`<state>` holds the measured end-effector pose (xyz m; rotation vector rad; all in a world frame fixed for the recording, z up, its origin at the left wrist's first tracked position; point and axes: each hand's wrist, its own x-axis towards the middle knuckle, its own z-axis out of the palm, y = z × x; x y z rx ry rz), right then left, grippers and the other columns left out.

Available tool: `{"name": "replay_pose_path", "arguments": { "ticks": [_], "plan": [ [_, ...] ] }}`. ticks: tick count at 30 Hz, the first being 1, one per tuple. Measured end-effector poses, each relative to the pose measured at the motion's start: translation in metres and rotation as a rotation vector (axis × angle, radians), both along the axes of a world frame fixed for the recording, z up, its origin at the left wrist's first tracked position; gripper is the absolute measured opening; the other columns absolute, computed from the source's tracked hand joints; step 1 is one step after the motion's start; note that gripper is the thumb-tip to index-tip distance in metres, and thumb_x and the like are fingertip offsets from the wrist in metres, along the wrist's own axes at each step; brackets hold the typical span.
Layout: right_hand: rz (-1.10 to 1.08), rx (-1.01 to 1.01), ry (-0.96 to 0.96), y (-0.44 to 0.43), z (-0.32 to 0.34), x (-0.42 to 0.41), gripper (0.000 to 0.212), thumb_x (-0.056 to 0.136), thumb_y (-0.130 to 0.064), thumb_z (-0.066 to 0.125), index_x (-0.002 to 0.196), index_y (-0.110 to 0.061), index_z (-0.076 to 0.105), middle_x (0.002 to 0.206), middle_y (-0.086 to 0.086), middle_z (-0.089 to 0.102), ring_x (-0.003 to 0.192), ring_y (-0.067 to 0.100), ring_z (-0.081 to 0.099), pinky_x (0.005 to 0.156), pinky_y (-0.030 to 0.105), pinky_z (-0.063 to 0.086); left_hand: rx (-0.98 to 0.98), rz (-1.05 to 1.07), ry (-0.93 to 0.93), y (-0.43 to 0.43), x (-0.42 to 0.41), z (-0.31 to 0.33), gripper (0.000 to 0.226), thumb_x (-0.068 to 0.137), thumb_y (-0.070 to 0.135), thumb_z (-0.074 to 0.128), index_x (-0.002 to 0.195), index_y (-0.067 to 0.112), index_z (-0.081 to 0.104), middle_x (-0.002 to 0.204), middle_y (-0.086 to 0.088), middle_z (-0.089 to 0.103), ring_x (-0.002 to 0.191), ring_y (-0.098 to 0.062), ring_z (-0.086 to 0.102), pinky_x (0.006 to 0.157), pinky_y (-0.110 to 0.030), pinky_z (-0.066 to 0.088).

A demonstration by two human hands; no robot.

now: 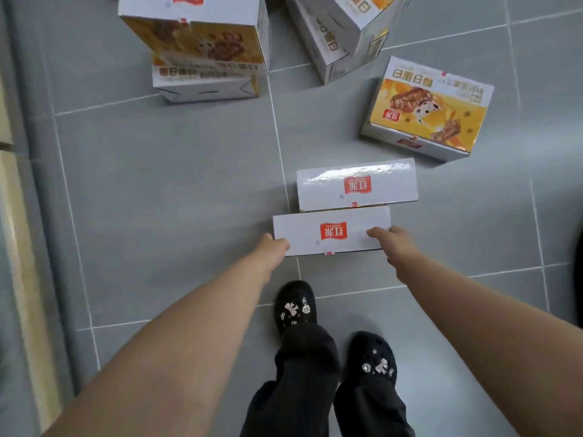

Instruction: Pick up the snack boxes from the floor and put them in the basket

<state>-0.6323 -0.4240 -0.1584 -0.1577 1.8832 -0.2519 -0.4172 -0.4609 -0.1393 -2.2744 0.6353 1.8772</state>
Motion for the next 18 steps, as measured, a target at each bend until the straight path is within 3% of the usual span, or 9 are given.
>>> {"name": "replay_pose_path", "arguments": {
  "ticks": [4, 8, 11, 12, 14, 18],
  "plan": [
    [-0.009, 0.018, 0.018, 0.001, 0.000, -0.004, 0.041, 0.089, -0.018, 0.060, 0.126, -0.005, 0.051, 0.113, 0.008, 0.054, 0.098, 0.023, 0.048, 0.083, 0.033, 0.037, 0.034, 0.159, 0.058, 0.001, -0.004, 0.005, 0.043, 0.093, 0.006, 0.045, 0.136, 0.008, 0.043, 0.139, -0.007, 0.043, 0.121, -0.022, 0.039, 0.105, -0.033, 0.028],
    [0.038, 0.005, 0.073, 0.000, 0.039, 0.001, 0.045, 0.085, -0.024, 0.066, 0.122, -0.002, 0.053, 0.110, 0.009, 0.057, 0.093, 0.025, 0.052, 0.077, 0.032, 0.038, -0.077, 0.184, 0.056, 0.005, 0.002, 0.043, 0.025, 0.092, 0.005, 0.047, 0.115, 0.014, 0.052, 0.107, -0.001, 0.047, 0.085, -0.013, 0.044, 0.076, -0.027, 0.034],
    [0.066, -0.050, 0.126, 0.000, 0.084, 0.013, 0.047, 0.079, -0.032, 0.069, 0.112, -0.001, 0.058, 0.101, 0.009, 0.060, 0.087, 0.026, 0.057, 0.064, 0.029, 0.040, -0.130, 0.247, -0.003, 0.011, 0.010, 0.087, 0.018, 0.090, 0.011, 0.053, 0.108, 0.012, 0.053, 0.102, -0.003, 0.048, 0.087, -0.017, 0.044, 0.070, -0.027, 0.034],
    [0.083, -0.071, 0.144, -0.001, 0.099, 0.018, 0.050, 0.076, -0.037, 0.070, 0.108, -0.001, 0.059, 0.097, 0.009, 0.060, 0.086, 0.028, 0.059, 0.062, 0.029, 0.041, -0.167, 0.261, -0.041, 0.013, 0.014, 0.106, 0.007, 0.089, 0.011, 0.055, 0.096, 0.012, 0.054, 0.095, -0.003, 0.049, 0.082, -0.017, 0.045, 0.064, -0.025, 0.034],
    [0.147, -0.118, 0.159, -0.005, 0.136, 0.028, 0.046, 0.076, -0.042, 0.069, 0.101, -0.003, 0.060, 0.095, 0.007, 0.060, 0.089, 0.028, 0.060, 0.071, 0.033, 0.046, -0.256, 0.331, -0.110, 0.019, 0.024, 0.146, 0.017, 0.085, 0.012, 0.059, 0.071, 0.015, 0.050, 0.075, -0.001, 0.047, 0.068, -0.019, 0.042, 0.055, -0.024, 0.030],
    [0.280, -0.224, 0.128, -0.002, 0.207, 0.046, 0.052, 0.077, -0.044, 0.068, 0.114, -0.008, 0.062, 0.109, 0.005, 0.061, 0.102, 0.027, 0.060, 0.087, 0.035, 0.050, -0.382, 0.398, -0.175, 0.042, 0.047, 0.229, 0.032, 0.083, 0.013, 0.060, 0.056, 0.017, 0.041, 0.058, -0.001, 0.036, 0.056, -0.020, 0.034, 0.044, -0.022, 0.026]
  ]
}}
